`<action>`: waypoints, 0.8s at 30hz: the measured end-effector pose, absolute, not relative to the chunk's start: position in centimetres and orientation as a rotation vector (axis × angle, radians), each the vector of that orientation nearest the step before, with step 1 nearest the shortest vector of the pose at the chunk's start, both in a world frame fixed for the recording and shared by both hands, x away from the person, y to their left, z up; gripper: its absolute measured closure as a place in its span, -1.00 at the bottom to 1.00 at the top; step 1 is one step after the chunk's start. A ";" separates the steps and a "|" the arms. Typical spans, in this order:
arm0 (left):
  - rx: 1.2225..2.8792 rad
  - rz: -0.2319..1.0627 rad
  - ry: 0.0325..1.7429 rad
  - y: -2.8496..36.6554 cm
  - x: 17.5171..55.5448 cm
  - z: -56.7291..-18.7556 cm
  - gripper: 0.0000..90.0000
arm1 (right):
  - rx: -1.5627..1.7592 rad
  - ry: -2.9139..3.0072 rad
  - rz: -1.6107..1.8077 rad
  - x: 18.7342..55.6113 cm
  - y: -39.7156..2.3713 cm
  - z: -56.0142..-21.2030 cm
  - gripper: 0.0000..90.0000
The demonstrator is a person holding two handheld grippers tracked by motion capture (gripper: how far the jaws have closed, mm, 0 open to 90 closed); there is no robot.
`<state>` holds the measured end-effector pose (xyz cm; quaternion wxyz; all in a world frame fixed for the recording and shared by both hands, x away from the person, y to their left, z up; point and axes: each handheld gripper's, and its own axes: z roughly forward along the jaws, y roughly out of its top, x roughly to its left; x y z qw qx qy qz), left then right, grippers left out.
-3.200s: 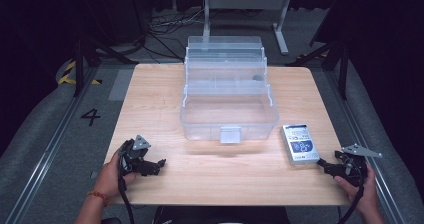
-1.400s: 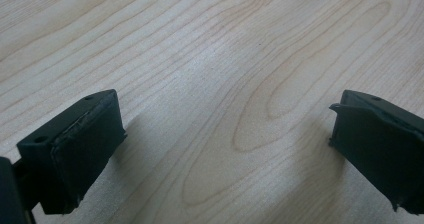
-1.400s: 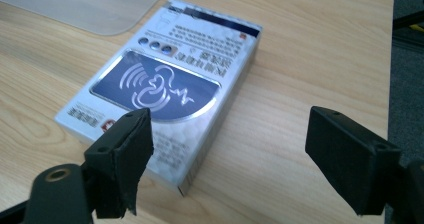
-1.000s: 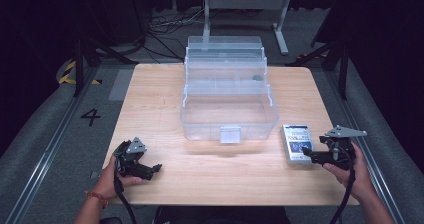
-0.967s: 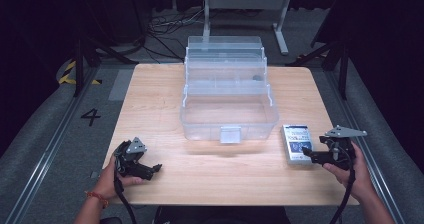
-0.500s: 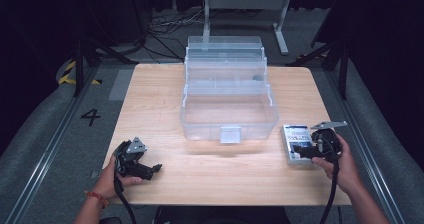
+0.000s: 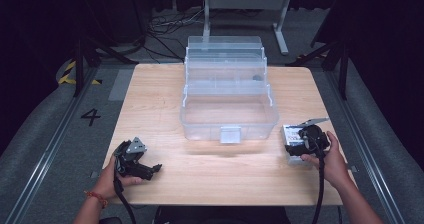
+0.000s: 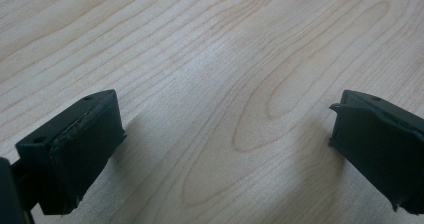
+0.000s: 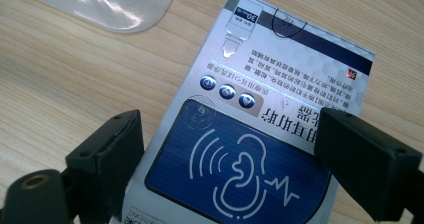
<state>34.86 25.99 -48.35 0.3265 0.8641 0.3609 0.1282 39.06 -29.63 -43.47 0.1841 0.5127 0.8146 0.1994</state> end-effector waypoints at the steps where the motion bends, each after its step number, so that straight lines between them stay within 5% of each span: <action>1: 2.264 0.336 0.946 26.0 34.9 -48.4 -0.99 | 1.463 2.281 0.551 39.1 -29.8 -43.5 -0.74; 8: 2.264 0.334 0.944 26.0 34.8 -48.4 -0.99 | 1.563 2.255 0.531 39.5 -31.3 -44.4 -1.00; 19: 2.276 0.342 0.926 26.1 34.8 -48.3 -0.98 | 1.489 2.429 0.549 39.8 -32.5 -45.9 -0.95; 24: 2.296 0.312 0.933 25.9 34.9 -47.8 -0.83 | 1.431 2.467 0.539 39.7 -32.4 -45.8 -0.93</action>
